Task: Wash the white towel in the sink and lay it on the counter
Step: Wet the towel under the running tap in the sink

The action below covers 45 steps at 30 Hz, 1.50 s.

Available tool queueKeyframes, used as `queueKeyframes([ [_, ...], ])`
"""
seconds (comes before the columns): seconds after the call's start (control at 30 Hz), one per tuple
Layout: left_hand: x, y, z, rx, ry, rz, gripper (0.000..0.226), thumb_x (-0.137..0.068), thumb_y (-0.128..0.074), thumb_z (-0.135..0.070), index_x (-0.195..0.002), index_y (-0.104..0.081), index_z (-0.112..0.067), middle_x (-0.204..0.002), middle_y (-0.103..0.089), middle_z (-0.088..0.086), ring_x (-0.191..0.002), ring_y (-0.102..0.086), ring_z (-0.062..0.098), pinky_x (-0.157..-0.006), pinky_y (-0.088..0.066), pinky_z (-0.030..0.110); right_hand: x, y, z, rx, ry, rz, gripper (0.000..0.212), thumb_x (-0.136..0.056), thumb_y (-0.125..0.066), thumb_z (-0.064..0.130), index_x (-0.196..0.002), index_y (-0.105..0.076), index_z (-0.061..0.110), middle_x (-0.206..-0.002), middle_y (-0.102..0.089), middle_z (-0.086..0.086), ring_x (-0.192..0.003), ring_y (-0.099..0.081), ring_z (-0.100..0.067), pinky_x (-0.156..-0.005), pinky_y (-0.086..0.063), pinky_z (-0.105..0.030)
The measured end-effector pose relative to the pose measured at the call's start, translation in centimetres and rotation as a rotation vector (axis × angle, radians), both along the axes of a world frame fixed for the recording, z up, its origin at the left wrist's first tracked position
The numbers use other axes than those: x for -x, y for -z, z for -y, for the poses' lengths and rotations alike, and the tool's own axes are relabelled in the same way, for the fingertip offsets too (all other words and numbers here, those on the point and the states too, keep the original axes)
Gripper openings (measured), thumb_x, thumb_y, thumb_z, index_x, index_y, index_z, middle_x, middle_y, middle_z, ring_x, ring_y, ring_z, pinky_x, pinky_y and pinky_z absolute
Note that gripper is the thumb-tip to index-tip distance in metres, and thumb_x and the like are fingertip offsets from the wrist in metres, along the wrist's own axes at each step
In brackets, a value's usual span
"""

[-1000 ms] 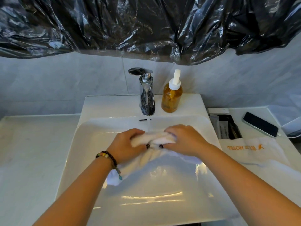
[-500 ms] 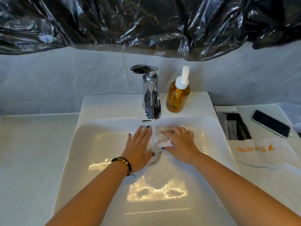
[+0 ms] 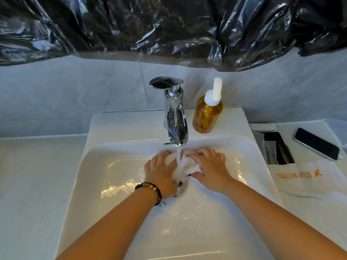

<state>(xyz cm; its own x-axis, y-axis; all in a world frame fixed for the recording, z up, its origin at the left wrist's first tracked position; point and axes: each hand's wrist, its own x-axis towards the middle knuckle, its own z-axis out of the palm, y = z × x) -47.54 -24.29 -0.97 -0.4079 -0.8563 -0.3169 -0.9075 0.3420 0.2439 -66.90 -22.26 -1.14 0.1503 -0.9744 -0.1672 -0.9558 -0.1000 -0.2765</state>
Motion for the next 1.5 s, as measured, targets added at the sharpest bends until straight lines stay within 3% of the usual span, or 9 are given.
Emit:
queueKeyframes([
  [0.33,-2.7,-2.5,0.1,0.122,0.241,0.004,0.064,-0.091,-0.057,-0.039,-0.148,-0.029,-0.031,-0.142,-0.037,0.001,-0.127,-0.035,0.025,-0.098,-0.04,0.039,-1.1,-2.9,-2.6,-0.029,-0.033,0.246,0.026,-0.088,-0.059,0.022,-0.112,-0.068,0.022,-0.092,-0.048,0.005,-0.093,-0.053,-0.022,-0.075,-0.039,-0.033],
  [0.47,-4.5,-3.6,-0.4,0.148,0.324,0.097,0.073,-0.087,-0.059,-0.038,-0.151,-0.023,-0.034,-0.127,-0.046,-0.001,-0.111,-0.043,0.022,-0.085,-0.044,0.033,-2.7,-3.2,-3.6,0.044,-0.135,0.162,0.036,-0.085,-0.061,0.022,-0.12,-0.066,0.02,-0.114,-0.055,0.0,-0.111,-0.049,-0.023,-0.09,-0.032,-0.033],
  [0.57,-5.7,-3.5,-1.9,0.141,0.403,0.115,0.064,-0.081,-0.066,-0.046,-0.14,-0.047,-0.028,-0.108,-0.056,-0.004,-0.095,-0.052,0.02,-0.07,-0.043,0.03,-4.1,-2.3,-5.0,0.037,-0.223,0.158,0.05,-0.081,-0.068,0.015,-0.129,-0.059,0.012,-0.134,-0.056,-0.008,-0.125,-0.049,-0.029,-0.111,-0.029,-0.04],
  [0.63,-6.4,-2.7,-2.5,0.219,0.447,0.13,0.066,-0.064,-0.08,-0.049,-0.123,-0.064,-0.025,-0.091,-0.06,-0.008,-0.081,-0.058,0.017,-0.058,-0.045,0.028,-4.7,-1.4,-6.2,0.087,-0.23,0.167,0.059,-0.071,-0.078,0.008,-0.127,-0.061,0.011,-0.127,-0.062,-0.01,-0.112,-0.061,-0.032,-0.103,-0.044,-0.039],
  [0.73,-5.7,-2.4,-3.0,0.162,0.399,0.137,0.063,-0.074,-0.076,-0.041,-0.132,-0.055,-0.023,-0.11,-0.057,-0.003,-0.104,-0.055,0.023,-0.077,-0.046,0.036,-5.3,-0.5,-6.7,0.111,-0.216,0.153,0.062,-0.055,-0.083,-0.001,-0.113,-0.064,0.01,-0.112,-0.068,-0.01,-0.094,-0.066,-0.03,-0.081,-0.057,-0.034],
  [0.97,-3.5,-2.3,-2.4,0.147,0.379,0.314,0.058,-0.085,-0.054,-0.013,-0.14,-0.038,-0.016,-0.13,-0.038,0.005,-0.122,-0.035,0.03,-0.098,-0.034,0.042,-6.1,0.7,-5.3,0.125,-0.282,-0.034,0.063,-0.029,-0.09,0.02,-0.088,-0.07,0.012,-0.09,-0.073,-0.007,-0.087,-0.07,-0.021,-0.098,-0.051,-0.034],
  [1.2,-3.4,-2.9,-2.1,0.091,0.32,0.272,0.052,-0.084,-0.061,-0.021,-0.134,-0.047,-0.023,-0.128,-0.038,0.002,-0.118,-0.037,0.025,-0.095,-0.037,0.037,-6.0,-2.9,-3.2,-0.142,-0.247,0.028,0.047,-0.085,-0.06,0.01,-0.131,-0.051,0.011,-0.118,-0.06,-0.016,-0.11,-0.054,-0.032,-0.099,-0.041,-0.033],
  [1.37,-5.4,-3.8,-2.3,0.015,0.211,0.073,0.06,-0.09,-0.06,-0.034,-0.146,-0.038,-0.035,-0.137,-0.044,-0.003,-0.124,-0.041,0.02,-0.096,-0.043,0.034,-4.0,-3.7,-3.4,-0.239,-0.115,0.285,0.028,-0.083,-0.053,0.007,-0.106,-0.065,0.017,-0.098,-0.068,-0.011,-0.089,-0.062,-0.031,-0.07,-0.045,-0.03],
  [1.5,-6.4,-5.8,-2.4,0.022,0.094,-0.047,0.058,-0.091,-0.051,-0.014,-0.145,-0.041,-0.031,-0.139,-0.048,-0.004,-0.129,-0.043,0.019,-0.101,-0.042,0.034,-4.1,-4.8,-3.5,-0.232,0.009,0.494,0.026,-0.081,-0.061,0.007,-0.103,-0.068,0.019,-0.094,-0.067,0.006,-0.088,-0.062,-0.014,-0.074,-0.048,-0.021],
])
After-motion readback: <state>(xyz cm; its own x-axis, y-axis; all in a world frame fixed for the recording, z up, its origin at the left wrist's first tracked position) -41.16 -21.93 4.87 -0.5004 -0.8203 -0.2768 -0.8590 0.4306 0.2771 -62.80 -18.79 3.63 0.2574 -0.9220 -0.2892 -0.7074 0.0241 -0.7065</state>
